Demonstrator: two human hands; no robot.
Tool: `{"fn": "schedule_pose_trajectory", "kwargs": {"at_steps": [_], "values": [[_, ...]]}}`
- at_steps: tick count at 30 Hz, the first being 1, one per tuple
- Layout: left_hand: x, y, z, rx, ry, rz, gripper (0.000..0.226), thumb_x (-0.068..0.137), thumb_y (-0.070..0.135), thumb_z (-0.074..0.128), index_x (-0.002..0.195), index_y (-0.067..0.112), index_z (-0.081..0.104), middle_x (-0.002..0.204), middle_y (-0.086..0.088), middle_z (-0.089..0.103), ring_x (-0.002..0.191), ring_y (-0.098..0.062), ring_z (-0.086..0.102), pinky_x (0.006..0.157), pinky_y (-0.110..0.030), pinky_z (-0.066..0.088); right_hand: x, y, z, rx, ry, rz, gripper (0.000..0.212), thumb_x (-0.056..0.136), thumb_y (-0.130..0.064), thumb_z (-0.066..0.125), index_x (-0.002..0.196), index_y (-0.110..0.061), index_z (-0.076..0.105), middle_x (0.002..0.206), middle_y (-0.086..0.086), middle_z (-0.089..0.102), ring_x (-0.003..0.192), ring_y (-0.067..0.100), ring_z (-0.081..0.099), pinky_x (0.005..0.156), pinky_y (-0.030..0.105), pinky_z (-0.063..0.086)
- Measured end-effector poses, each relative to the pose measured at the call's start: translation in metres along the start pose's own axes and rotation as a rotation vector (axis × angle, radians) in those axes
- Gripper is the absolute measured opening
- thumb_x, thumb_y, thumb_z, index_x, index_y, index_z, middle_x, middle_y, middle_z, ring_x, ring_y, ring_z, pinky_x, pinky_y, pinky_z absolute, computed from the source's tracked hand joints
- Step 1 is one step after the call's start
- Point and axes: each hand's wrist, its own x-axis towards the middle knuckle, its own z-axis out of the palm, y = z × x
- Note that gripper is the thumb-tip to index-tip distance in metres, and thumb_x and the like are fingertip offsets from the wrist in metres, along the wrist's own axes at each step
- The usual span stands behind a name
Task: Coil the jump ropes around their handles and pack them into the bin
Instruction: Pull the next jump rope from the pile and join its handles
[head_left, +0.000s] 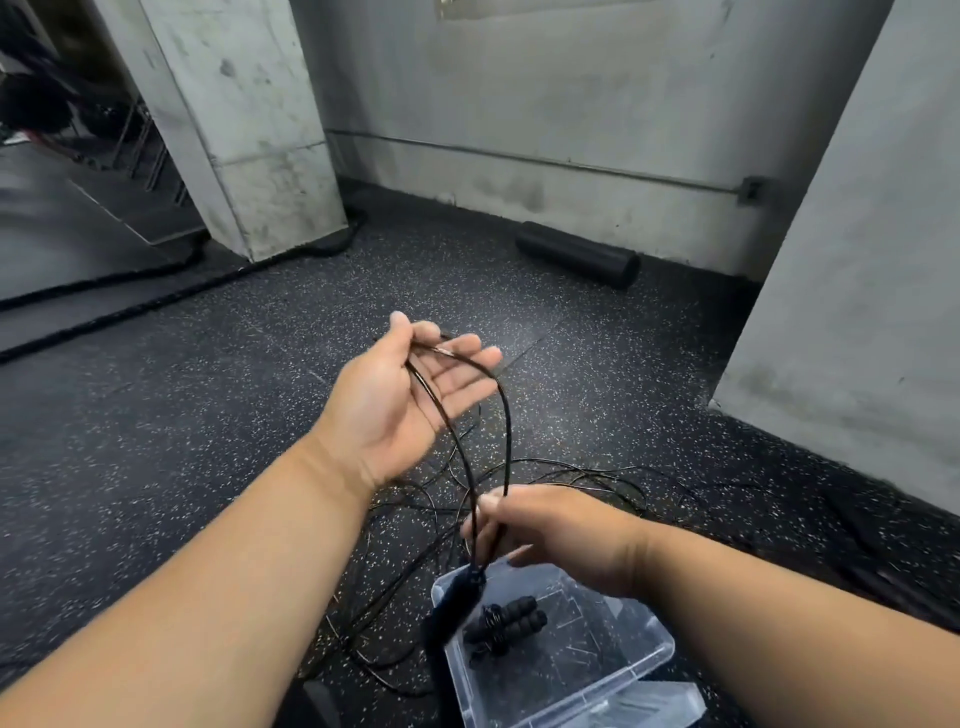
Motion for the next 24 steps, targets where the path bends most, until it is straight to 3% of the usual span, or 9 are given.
{"fn": "schedule_pose_trajectory", "kwargs": {"at_steps": [3, 6, 10, 14, 16, 18, 21, 23, 24], "values": [[0.002, 0.012, -0.015, -0.091, 0.123, 0.021, 0.051, 0.113, 0.049, 0.027, 0.095, 0.016, 0.060, 0.103, -0.018, 0.078, 0.106, -0.038, 0.076, 0.079, -0.045, 0.066, 0.000, 0.000, 0.007, -0.018, 0.057, -0.037, 0.034, 0.108, -0.036, 0.047, 0.096, -0.013, 0.068, 0.082, 0.005, 0.066, 0.081, 0.019, 0.062, 0.103, 0.059, 0.049], [0.000, 0.016, -0.027, -0.206, 0.208, -0.015, 0.052, 0.115, 0.046, 0.027, 0.101, 0.013, 0.064, 0.110, -0.020, 0.078, 0.107, -0.040, 0.075, 0.085, -0.053, 0.060, 0.002, 0.002, 0.011, 0.033, 0.085, -0.038, 0.023, 0.103, -0.038, 0.059, 0.112, -0.017, 0.061, 0.084, 0.005, 0.058, 0.080, 0.019, 0.054, 0.100, 0.052, 0.051], [-0.014, 0.008, -0.014, -0.295, 0.120, -0.108, 0.055, 0.114, 0.046, 0.027, 0.107, 0.008, 0.066, 0.120, -0.024, 0.074, 0.118, -0.049, 0.066, 0.091, -0.061, 0.053, 0.005, -0.001, 0.022, -0.051, 0.082, -0.014, 0.057, 0.094, -0.034, 0.074, 0.139, -0.048, 0.042, 0.092, -0.013, 0.066, 0.072, -0.003, 0.061, 0.074, 0.017, 0.050], [-0.026, 0.005, -0.001, -0.320, 0.049, -0.171, 0.060, 0.114, 0.047, 0.027, 0.129, -0.001, 0.060, 0.132, -0.030, 0.067, 0.131, -0.056, 0.054, 0.098, -0.066, 0.047, 0.009, 0.002, 0.036, -0.248, 0.022, -0.039, 0.021, 0.104, -0.038, 0.059, 0.122, -0.031, 0.067, 0.057, -0.021, 0.054, 0.054, -0.004, 0.048, 0.059, 0.016, 0.039], [-0.023, 0.010, -0.010, -0.244, 0.041, -0.174, 0.066, 0.112, 0.052, 0.030, 0.150, 0.000, 0.045, 0.143, -0.029, 0.061, 0.141, -0.054, 0.045, 0.107, -0.065, 0.044, 0.011, 0.005, 0.040, -0.269, 0.070, -0.032, 0.039, 0.107, -0.047, 0.046, 0.094, -0.020, 0.072, 0.056, -0.016, 0.047, 0.053, 0.005, 0.042, 0.059, 0.023, 0.039], [-0.019, 0.010, -0.027, -0.029, -0.005, -0.180, 0.081, 0.104, 0.064, 0.042, 0.164, 0.012, 0.026, 0.157, -0.023, 0.048, 0.150, -0.047, 0.036, 0.114, -0.064, 0.042, 0.011, 0.003, 0.037, -0.186, 0.180, -0.043, 0.049, 0.108, -0.050, 0.040, 0.078, -0.020, 0.065, 0.061, -0.007, 0.044, 0.057, 0.014, 0.037, 0.059, 0.030, 0.036], [-0.024, -0.009, -0.050, 0.679, -0.139, -0.229, 0.105, 0.077, 0.082, 0.066, 0.163, 0.037, 0.027, 0.165, -0.004, 0.039, 0.146, -0.029, 0.043, 0.113, -0.057, 0.046, 0.012, -0.011, 0.021, -0.098, 0.330, -0.141, 0.048, 0.110, -0.045, 0.039, 0.079, -0.018, 0.063, 0.063, -0.001, 0.045, 0.060, 0.016, 0.038, 0.059, 0.031, 0.036], [-0.026, -0.033, -0.060, 1.182, -0.398, -0.345, 0.107, 0.070, 0.086, 0.071, 0.161, 0.045, 0.032, 0.157, 0.010, 0.049, 0.138, -0.016, 0.051, 0.118, -0.046, 0.041, 0.012, -0.022, 0.009, -0.040, 0.421, -0.206, 0.044, 0.111, -0.040, 0.039, 0.085, -0.012, 0.062, 0.061, 0.000, 0.047, 0.055, 0.014, 0.040, 0.055, 0.025, 0.036], [-0.026, -0.049, -0.066, 1.381, -0.541, -0.404, 0.094, 0.074, 0.082, 0.071, 0.156, 0.049, 0.039, 0.148, 0.015, 0.057, 0.132, -0.012, 0.057, 0.119, -0.043, 0.041, 0.011, -0.027, 0.003, -0.026, 0.463, -0.232, 0.043, 0.111, -0.037, 0.039, 0.087, -0.010, 0.061, 0.061, 0.001, 0.049, 0.053, 0.011, 0.041, 0.052, 0.022, 0.035]]}}
